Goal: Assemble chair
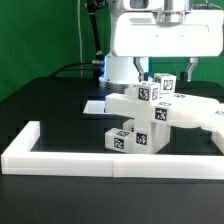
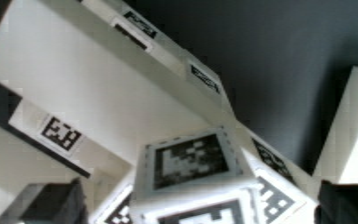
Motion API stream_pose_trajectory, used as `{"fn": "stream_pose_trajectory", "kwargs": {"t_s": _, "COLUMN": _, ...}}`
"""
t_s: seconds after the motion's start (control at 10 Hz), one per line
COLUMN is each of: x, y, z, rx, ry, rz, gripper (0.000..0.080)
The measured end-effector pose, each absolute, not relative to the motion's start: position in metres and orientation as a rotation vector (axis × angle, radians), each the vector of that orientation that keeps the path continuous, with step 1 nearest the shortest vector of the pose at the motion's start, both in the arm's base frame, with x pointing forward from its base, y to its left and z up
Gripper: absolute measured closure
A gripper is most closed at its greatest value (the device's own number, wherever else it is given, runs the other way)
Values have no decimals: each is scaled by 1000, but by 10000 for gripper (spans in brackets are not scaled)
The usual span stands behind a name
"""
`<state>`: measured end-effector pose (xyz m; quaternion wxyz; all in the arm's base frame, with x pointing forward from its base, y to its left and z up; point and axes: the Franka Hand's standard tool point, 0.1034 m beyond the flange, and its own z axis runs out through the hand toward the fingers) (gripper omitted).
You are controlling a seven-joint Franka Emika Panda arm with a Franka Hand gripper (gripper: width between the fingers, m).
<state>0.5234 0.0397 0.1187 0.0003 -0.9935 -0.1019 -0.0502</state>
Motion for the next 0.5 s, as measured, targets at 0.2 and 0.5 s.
{"fn": "stream_pose_trajectory", "kwargs": {"t_s": 0.2, "x": 523, "y": 40, "z": 119, "rx": -3120, "ry": -326, "rz": -157, "gripper": 201}}
{"fn": "stream_pose_trajectory", "kwargs": {"t_s": 0.5, "x": 523, "y": 40, "z": 118, "rx": -3125, "ry": -226, "rz": -157, "gripper": 512}}
